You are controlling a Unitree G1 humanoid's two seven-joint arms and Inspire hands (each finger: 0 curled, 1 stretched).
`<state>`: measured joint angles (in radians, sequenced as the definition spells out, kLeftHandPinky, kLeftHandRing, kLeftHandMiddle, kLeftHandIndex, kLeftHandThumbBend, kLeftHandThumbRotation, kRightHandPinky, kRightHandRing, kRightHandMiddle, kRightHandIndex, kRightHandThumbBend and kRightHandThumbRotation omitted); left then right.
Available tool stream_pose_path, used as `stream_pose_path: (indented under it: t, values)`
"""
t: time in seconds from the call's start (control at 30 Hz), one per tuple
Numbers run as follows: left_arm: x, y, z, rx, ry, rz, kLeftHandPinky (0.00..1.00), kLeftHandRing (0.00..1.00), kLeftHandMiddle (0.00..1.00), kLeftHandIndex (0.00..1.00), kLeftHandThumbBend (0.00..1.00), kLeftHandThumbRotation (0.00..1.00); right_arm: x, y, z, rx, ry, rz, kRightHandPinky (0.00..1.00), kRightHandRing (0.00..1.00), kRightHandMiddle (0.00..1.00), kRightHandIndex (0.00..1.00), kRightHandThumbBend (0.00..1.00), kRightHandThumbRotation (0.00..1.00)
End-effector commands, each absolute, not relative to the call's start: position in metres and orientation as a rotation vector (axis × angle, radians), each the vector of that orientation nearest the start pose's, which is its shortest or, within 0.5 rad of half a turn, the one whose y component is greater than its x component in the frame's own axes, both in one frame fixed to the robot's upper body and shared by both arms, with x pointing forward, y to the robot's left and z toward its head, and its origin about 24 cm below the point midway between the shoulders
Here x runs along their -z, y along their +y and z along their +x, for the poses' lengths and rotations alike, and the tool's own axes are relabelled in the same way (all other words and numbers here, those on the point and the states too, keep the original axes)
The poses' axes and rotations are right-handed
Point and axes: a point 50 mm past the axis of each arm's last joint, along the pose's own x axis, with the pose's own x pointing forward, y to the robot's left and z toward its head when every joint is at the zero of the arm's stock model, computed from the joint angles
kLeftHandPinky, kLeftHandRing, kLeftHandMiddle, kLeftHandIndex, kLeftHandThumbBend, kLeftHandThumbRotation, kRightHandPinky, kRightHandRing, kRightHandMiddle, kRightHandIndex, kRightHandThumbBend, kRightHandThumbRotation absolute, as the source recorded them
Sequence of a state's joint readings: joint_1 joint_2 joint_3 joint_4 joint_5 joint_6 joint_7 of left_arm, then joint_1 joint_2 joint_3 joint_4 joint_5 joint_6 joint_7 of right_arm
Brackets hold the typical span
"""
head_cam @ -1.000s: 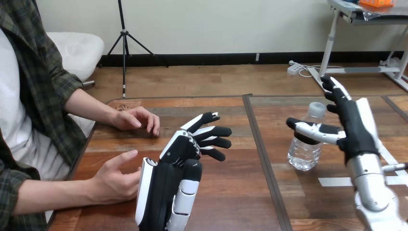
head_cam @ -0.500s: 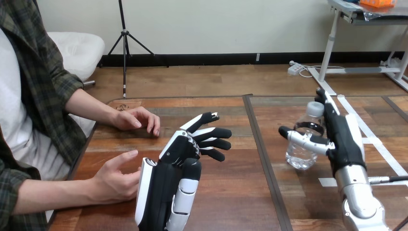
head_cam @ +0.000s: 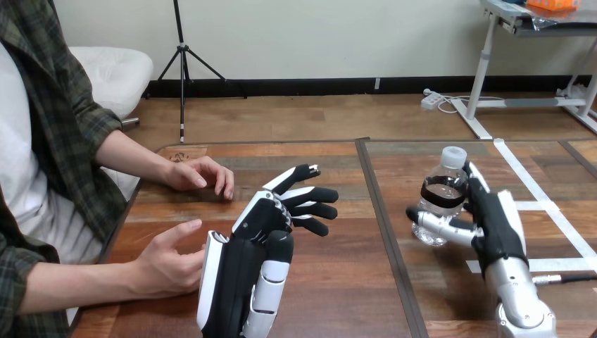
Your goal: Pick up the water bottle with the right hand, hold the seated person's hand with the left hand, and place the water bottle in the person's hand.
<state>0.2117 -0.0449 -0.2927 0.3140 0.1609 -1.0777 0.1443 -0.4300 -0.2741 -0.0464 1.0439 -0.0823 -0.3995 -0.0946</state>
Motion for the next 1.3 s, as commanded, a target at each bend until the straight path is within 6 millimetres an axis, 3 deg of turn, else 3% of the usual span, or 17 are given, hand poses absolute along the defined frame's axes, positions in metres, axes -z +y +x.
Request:
stream_pose_path:
  t: [0.0, 0.8, 1.27]
  values:
    - [-0.038, 0.081, 0.173, 0.141, -0.619, -0.114, 0.50, 0.61, 0.67, 0.77, 0.49, 1.00, -0.010, -0.216, 0.329, 0.101, 0.100, -0.350, 0.95, 0.95, 0.96, 0.96, 0.67, 0.00]
    - [-0.037, 0.081, 0.171, 0.146, -0.611, -0.115, 0.50, 0.60, 0.67, 0.77, 0.50, 1.00, 0.005, -0.212, 0.328, 0.122, 0.204, -0.354, 0.87, 0.91, 0.94, 0.93, 0.72, 0.00]
    - [-0.036, 0.082, 0.170, 0.142, -0.607, -0.115, 0.50, 0.61, 0.67, 0.77, 0.49, 1.00, 0.007, -0.205, 0.330, 0.144, 0.215, -0.316, 0.88, 0.90, 0.91, 0.90, 0.71, 0.00]
